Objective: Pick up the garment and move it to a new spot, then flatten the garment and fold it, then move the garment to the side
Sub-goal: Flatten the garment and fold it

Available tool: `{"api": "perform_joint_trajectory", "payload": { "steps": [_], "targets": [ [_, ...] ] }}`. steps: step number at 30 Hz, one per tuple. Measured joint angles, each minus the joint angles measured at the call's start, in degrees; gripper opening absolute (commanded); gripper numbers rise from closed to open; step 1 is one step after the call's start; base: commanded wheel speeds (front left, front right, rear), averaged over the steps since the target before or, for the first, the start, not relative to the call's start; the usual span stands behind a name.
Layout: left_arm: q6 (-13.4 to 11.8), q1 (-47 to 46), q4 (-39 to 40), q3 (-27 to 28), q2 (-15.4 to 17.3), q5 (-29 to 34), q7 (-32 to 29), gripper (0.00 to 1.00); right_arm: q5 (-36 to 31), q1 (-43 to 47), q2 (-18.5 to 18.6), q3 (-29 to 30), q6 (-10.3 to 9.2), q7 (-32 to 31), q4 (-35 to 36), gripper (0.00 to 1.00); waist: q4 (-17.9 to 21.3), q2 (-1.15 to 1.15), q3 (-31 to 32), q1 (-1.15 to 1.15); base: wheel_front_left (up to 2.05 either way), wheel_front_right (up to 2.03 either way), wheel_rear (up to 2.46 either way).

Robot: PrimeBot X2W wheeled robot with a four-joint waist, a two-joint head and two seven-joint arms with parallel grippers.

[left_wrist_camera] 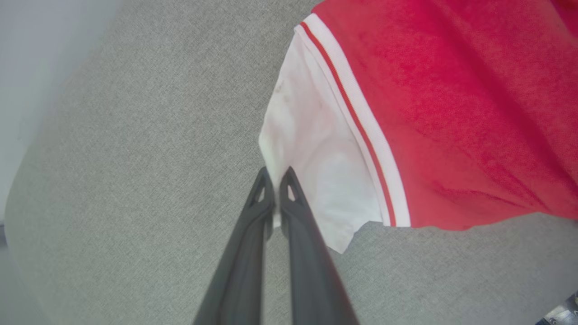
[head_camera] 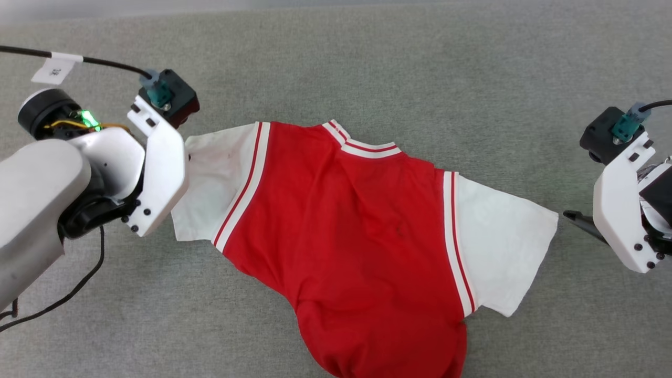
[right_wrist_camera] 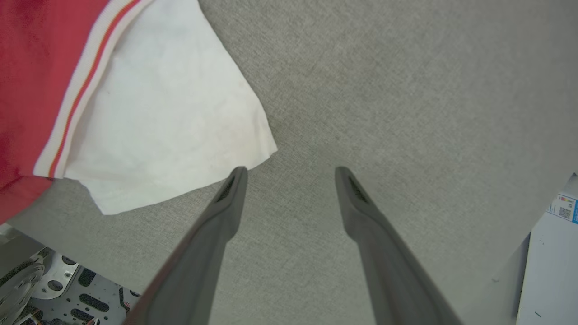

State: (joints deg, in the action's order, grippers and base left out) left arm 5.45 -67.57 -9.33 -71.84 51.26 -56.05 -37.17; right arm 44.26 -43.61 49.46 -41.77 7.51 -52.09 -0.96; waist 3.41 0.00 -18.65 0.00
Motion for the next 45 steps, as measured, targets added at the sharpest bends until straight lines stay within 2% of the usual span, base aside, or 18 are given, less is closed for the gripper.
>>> {"api": "perform_joint_trajectory", "payload": {
  "steps": [5,9,14,15,21,23,30,36,45],
  "targets": [
    [-0.01,-1.48,0.36,0.34,-0.97,0.79,0.12,0.00,2.47,-1.04,-2.32,-2.93,0.00,-1.23,-6.43,1.00,-0.99,0.00,-2.09,0.00,0.00,0.00,0.00],
    [0.00,-2.31,0.36,0.55,-1.25,1.07,0.52,0.00,3.21,-1.04,-5.16,-5.75,0.00,0.93,-10.92,1.00,-1.73,0.00,-3.93,0.00,0.00,0.00,0.00],
    [0.03,-2.36,-0.08,0.56,-1.37,1.35,0.90,0.00,4.22,-1.96,-6.12,-9.17,-0.02,4.60,-14.18,0.99,-2.16,0.00,-5.48,0.00,0.00,0.00,0.00],
    [0.05,-2.36,-0.21,0.56,-1.34,1.34,1.07,0.00,4.48,-2.22,-6.15,-9.85,-0.02,5.57,-14.60,0.02,-2.09,0.00,-5.55,-0.01,0.00,0.00,0.00],
    [0.19,-1.87,-1.48,0.54,-1.29,1.31,3.10,0.00,5.22,-4.17,-6.47,-13.22,-0.01,13.99,-16.25,0.00,-1.40,0.00,-3.83,0.00,0.00,0.00,0.00],
    [0.55,-1.54,-1.82,0.65,-1.42,1.35,5.06,0.00,5.24,-4.75,-5.90,-14.11,0.00,18.90,-15.96,0.00,-1.16,0.00,-1.92,0.00,0.00,0.00,0.00],
    [0.46,-1.37,-0.68,2.36,-1.03,3.66,12.26,0.00,4.43,-6.71,0.11,-13.33,0.01,28.50,-11.59,0.00,-1.08,0.00,3.48,0.00,0.00,0.00,0.00],
    [-1.36,-2.28,1.82,4.67,-0.08,4.61,16.70,0.00,2.93,-7.33,3.70,-7.75,0.01,33.18,-8.89,0.00,-1.15,0.00,7.10,0.00,0.00,0.00,0.00],
    [-4.78,-8.05,2.77,9.20,-1.40,7.48,21.54,0.00,-2.77,-11.72,3.47,4.23,0.01,33.84,-7.93,0.00,-0.72,0.00,6.77,0.00,0.00,0.00,0.00]
  ]
}}
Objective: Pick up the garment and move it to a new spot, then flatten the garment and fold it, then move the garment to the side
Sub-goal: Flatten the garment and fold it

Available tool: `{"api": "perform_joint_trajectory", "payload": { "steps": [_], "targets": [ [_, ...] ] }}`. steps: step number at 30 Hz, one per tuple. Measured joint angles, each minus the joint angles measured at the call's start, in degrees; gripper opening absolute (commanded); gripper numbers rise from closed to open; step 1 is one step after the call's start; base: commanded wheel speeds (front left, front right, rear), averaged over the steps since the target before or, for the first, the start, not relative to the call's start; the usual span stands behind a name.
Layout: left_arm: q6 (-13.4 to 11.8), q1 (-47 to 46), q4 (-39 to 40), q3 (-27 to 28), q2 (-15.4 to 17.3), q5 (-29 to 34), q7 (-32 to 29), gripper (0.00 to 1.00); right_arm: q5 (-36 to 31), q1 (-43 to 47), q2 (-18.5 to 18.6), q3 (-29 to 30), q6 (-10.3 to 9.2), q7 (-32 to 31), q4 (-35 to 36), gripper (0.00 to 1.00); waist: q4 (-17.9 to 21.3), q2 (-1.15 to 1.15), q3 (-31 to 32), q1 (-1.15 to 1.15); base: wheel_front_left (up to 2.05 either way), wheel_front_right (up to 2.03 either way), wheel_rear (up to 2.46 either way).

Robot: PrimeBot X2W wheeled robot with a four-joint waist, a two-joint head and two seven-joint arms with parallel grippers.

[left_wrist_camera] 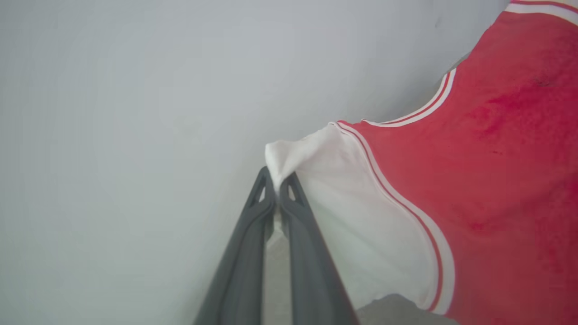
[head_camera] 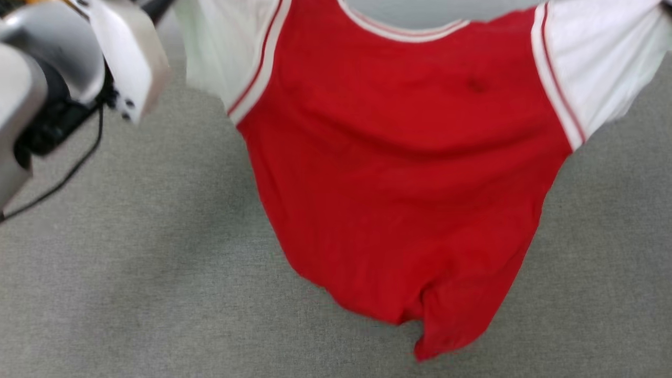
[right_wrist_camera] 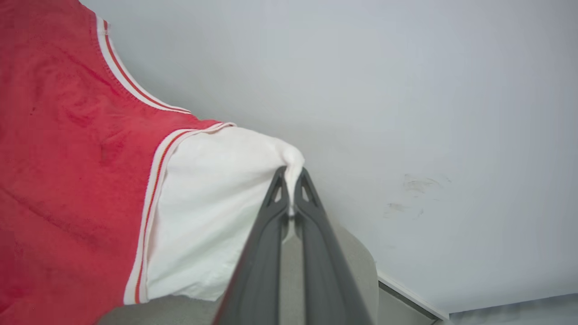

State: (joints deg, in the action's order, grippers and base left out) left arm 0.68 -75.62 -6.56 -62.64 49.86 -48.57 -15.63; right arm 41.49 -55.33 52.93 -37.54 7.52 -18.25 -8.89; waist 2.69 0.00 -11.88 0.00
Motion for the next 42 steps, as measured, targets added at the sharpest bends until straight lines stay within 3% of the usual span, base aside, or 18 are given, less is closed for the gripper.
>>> {"api": "perform_joint_trajectory", "payload": {
  "steps": [10,18,27,35,42],
  "targets": [
    [0.31,-13.79,-9.76,5.05,-6.50,3.58,4.07,0.00,-11.67,-16.35,-6.35,5.84,0.02,-3.46,-5.22,0.00,0.66,0.00,-6.77,0.00,0.00,0.00,0.00],
    [1.35,-26.13,-19.26,7.38,-11.51,7.97,8.48,0.00,-20.54,-32.73,-12.20,7.17,0.01,-0.12,-13.60,0.00,1.12,0.00,-13.02,0.01,0.00,0.00,0.00],
    [3.90,-35.17,-28.58,8.83,-14.68,9.71,14.61,0.00,-24.09,-45.93,-16.93,5.66,0.01,5.31,-25.21,0.00,-0.04,0.00,-15.74,0.01,0.00,0.00,0.00],
    [5.58,-31.66,-34.31,7.28,-16.73,7.87,18.38,0.00,-22.12,-44.31,-20.11,1.75,0.01,8.91,-31.52,0.00,-0.76,0.00,-16.96,0.01,0.00,0.00,0.00],
    [6.34,-19.72,-36.72,5.59,-17.25,4.08,23.31,0.00,-18.57,-33.62,-23.42,-3.42,0.01,14.11,-35.53,0.00,-0.59,0.00,-14.87,0.01,0.00,0.00,0.00]
  ]
}}
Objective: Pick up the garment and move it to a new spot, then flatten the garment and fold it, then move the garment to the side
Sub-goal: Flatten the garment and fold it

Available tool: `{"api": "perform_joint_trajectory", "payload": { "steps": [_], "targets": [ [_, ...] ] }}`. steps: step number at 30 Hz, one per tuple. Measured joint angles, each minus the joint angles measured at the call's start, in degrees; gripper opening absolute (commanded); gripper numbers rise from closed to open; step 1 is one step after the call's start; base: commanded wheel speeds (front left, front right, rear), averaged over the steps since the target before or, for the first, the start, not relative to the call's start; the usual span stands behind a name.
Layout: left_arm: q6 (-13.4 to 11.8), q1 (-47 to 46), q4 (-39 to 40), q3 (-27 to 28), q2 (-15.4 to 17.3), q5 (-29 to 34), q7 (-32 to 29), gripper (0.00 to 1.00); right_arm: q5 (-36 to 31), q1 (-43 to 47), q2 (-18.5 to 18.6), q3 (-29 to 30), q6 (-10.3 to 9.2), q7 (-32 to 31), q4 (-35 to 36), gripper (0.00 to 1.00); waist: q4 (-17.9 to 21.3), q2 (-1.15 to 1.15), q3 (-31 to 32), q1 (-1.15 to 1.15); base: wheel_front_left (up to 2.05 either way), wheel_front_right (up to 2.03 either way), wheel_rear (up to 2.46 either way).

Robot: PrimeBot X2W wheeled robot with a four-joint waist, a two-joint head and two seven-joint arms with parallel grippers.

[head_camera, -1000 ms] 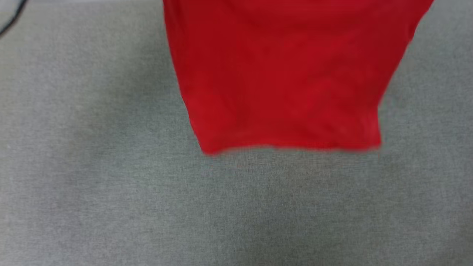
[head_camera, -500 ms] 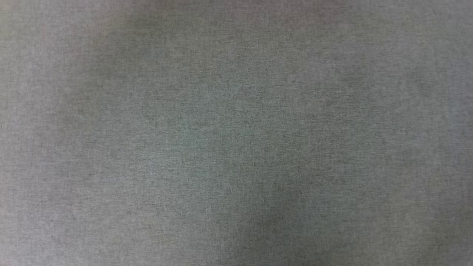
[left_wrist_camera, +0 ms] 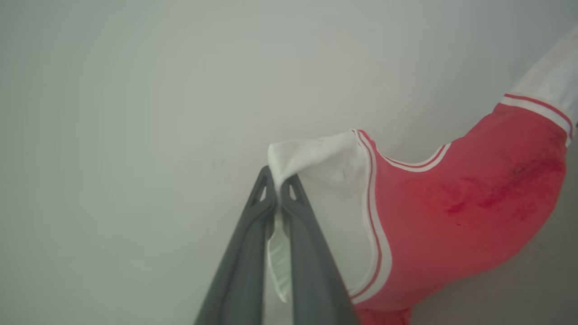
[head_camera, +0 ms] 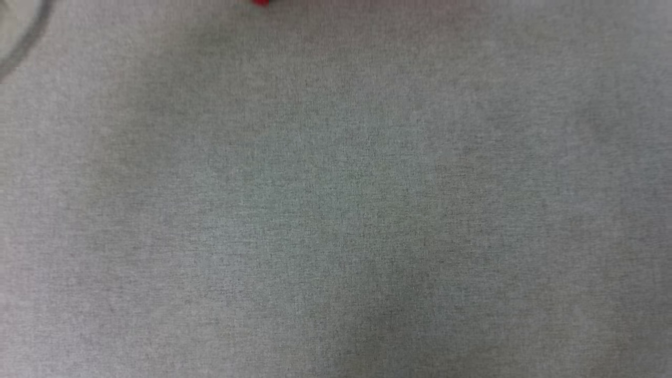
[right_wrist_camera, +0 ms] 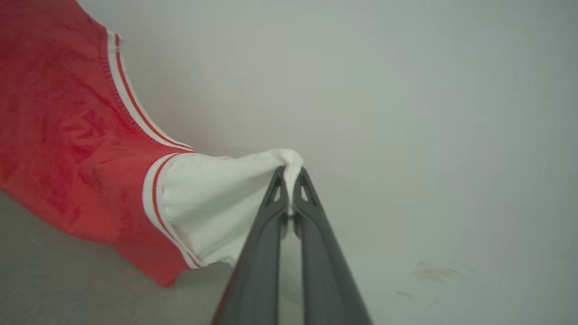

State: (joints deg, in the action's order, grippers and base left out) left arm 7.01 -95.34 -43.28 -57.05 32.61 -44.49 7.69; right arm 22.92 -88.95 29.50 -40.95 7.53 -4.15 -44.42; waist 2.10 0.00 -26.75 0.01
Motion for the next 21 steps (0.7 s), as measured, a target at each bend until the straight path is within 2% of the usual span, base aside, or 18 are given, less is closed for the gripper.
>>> {"api": "perform_joint_trajectory", "payload": {
  "steps": [6,9,14,21],
  "targets": [
    [-0.03,12.95,0.85,-1.78,1.41,-2.31,3.30,0.00,4.20,10.50,-1.37,-6.67,0.00,2.82,0.00,0.00,0.15,0.00,2.93,0.00,0.00,0.00,0.00],
    [-1.05,19.91,2.85,-2.22,2.23,-3.78,4.47,0.00,7.32,15.55,-1.41,-9.03,0.00,4.24,0.80,0.00,0.19,0.00,4.51,0.00,0.00,0.00,0.00],
    [-4.07,32.37,8.44,-2.71,4.82,-6.79,5.65,0.00,11.45,25.40,-0.27,-12.12,0.00,6.73,2.52,0.00,0.17,0.00,7.56,-0.01,0.00,0.00,0.00],
    [-9.09,50.15,18.01,-4.03,9.95,-11.56,6.13,0.00,15.53,39.74,3.74,-15.18,0.00,8.89,6.36,0.00,0.43,0.00,12.70,-0.01,0.00,0.00,0.00]
  ]
}}
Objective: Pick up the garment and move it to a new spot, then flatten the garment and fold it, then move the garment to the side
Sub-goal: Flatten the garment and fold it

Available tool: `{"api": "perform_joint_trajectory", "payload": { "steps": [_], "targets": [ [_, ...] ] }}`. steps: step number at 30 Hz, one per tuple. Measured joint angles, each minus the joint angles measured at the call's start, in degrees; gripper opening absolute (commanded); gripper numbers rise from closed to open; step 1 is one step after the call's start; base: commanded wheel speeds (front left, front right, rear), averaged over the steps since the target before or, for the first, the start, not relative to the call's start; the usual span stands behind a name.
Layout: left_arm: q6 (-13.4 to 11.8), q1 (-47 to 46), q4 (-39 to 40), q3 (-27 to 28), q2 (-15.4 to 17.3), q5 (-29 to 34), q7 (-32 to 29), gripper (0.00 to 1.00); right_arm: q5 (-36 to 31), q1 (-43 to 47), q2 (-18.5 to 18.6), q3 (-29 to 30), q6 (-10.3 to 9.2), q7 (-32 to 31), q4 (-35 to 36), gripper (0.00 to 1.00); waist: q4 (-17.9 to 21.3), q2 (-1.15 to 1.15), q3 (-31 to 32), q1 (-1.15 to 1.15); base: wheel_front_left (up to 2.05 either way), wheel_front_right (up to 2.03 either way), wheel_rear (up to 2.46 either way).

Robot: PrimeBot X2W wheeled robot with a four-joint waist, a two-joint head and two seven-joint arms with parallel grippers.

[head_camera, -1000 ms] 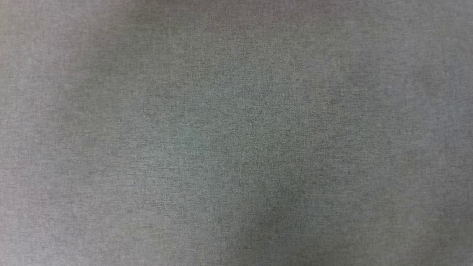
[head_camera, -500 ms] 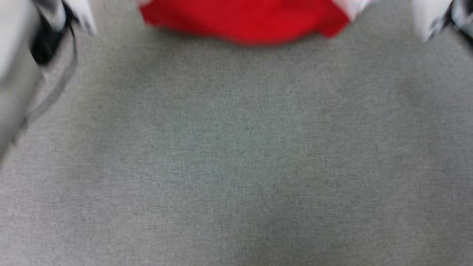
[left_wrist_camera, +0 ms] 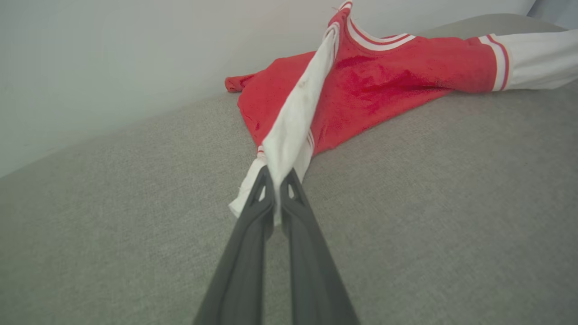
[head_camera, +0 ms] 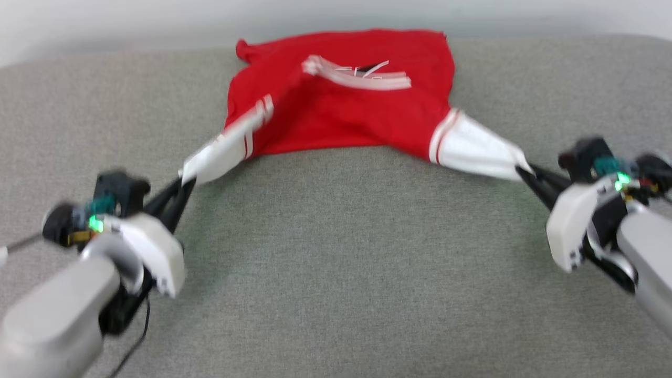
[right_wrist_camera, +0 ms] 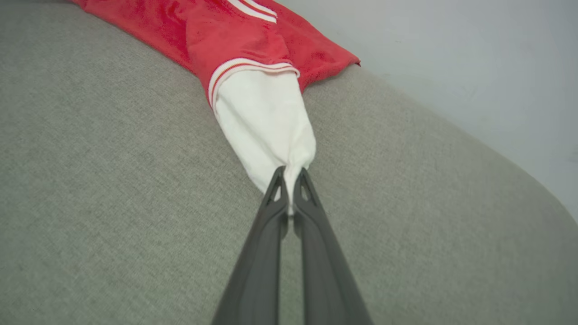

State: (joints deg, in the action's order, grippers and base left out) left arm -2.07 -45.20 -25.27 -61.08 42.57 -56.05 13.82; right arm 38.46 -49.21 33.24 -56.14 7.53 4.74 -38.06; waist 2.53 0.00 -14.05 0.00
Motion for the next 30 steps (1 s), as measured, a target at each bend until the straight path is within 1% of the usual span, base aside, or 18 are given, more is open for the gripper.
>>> {"api": "perform_joint_trajectory", "payload": {
  "steps": [1,7,13,18,22,26,27,28,29,30],
  "targets": [
    [-2.55,6.89,4.24,-0.49,2.42,-2.15,0.16,0.00,1.59,5.64,2.01,0.59,0.00,0.53,1.34,0.00,0.27,0.00,2.26,0.00,0.00,0.00,0.00],
    [-6.94,17.55,10.40,-0.82,6.38,-6.17,0.49,0.00,3.64,16.60,5.80,4.36,0.00,0.15,4.74,0.00,0.59,0.00,6.34,0.00,0.00,0.00,0.00],
    [-10.06,26.50,14.77,0.04,10.16,-10.38,0.86,0.00,4.04,28.22,9.62,9.13,0.00,-1.30,8.44,0.00,0.75,0.00,9.69,-0.01,0.00,0.00,0.00],
    [-12.78,34.25,18.46,0.71,12.76,-12.52,1.08,0.00,4.49,38.51,10.65,14.21,0.01,-3.64,12.35,0.00,0.80,0.00,11.29,-0.01,0.00,0.00,0.00],
    [-14.05,38.29,20.92,1.18,13.26,-12.79,1.09,0.00,4.39,45.80,11.43,18.06,0.01,-6.68,16.39,0.00,0.11,0.00,11.45,-0.01,0.00,0.00,0.00],
    [-14.68,38.91,22.25,3.00,13.08,-11.63,1.24,0.00,2.77,49.20,11.54,22.79,0.00,-10.07,20.41,0.00,-0.50,0.00,11.14,-0.01,0.00,0.00,0.00],
    [-14.79,38.91,22.53,3.26,12.98,-11.16,1.25,0.00,2.10,49.32,11.44,24.14,0.00,-10.89,21.37,0.32,-0.57,0.00,11.02,-0.01,0.00,0.00,0.00],
    [-14.88,38.88,22.82,3.50,12.91,-10.56,1.25,0.00,1.46,49.30,11.24,25.48,0.00,-11.52,22.62,0.93,-0.60,0.00,10.88,-0.01,0.00,0.00,0.00],
    [-15.26,38.74,23.14,3.54,12.92,-9.43,1.25,0.00,0.57,49.15,11.06,27.09,0.01,-12.00,23.87,1.00,-0.59,0.00,10.70,-0.01,0.00,0.00,0.00],
    [-15.63,38.52,23.32,3.47,13.03,-8.44,1.25,0.00,-0.53,48.85,10.99,28.80,0.00,-12.72,25.06,1.00,-0.56,0.00,10.50,-0.01,0.00,0.00,0.00]
  ]
}}
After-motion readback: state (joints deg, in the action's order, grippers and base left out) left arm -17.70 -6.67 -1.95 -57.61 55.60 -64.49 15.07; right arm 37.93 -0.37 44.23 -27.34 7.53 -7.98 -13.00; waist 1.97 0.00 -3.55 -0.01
